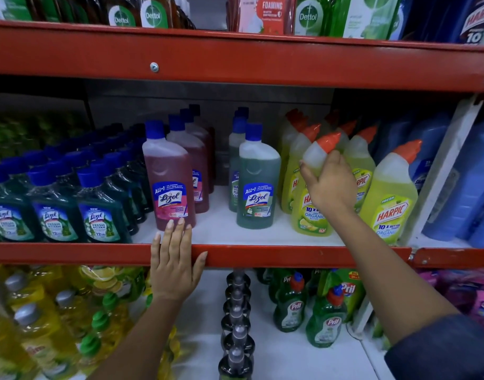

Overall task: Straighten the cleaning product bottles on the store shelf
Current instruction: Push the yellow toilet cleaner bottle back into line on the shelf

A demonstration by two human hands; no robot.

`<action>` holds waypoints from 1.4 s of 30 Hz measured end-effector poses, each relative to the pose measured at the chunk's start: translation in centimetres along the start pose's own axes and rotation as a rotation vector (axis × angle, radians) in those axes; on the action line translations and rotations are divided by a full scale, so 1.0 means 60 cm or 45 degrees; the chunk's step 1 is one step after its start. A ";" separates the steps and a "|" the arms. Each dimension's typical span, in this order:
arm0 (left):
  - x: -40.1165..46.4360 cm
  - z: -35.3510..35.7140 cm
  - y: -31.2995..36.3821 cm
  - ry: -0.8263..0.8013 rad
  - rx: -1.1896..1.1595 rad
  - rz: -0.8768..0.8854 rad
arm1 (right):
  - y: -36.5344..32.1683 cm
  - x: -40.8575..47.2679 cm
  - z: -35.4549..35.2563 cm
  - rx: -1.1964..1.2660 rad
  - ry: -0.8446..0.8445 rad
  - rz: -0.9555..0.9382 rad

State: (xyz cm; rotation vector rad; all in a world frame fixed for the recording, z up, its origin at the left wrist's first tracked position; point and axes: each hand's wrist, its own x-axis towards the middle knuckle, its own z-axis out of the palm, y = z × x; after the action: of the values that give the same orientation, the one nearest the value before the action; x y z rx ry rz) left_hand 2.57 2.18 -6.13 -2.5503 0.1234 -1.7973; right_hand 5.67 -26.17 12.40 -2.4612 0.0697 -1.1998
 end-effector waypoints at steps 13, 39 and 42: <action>0.001 -0.010 0.004 -0.071 -0.028 -0.026 | 0.014 -0.043 -0.065 0.074 -0.033 -0.100; 0.001 -0.012 -0.001 -0.166 -0.135 -0.066 | -0.095 -0.122 0.027 0.061 -0.018 -0.406; -0.001 -0.008 -0.002 -0.150 -0.150 -0.054 | -0.127 -0.082 0.045 0.105 -0.032 -0.370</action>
State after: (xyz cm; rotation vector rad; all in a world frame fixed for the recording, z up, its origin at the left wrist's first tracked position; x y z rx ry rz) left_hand 2.11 2.30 -6.02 -2.7523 0.1787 -1.6970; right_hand 3.67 -17.22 10.10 -2.4722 -0.3490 -1.2585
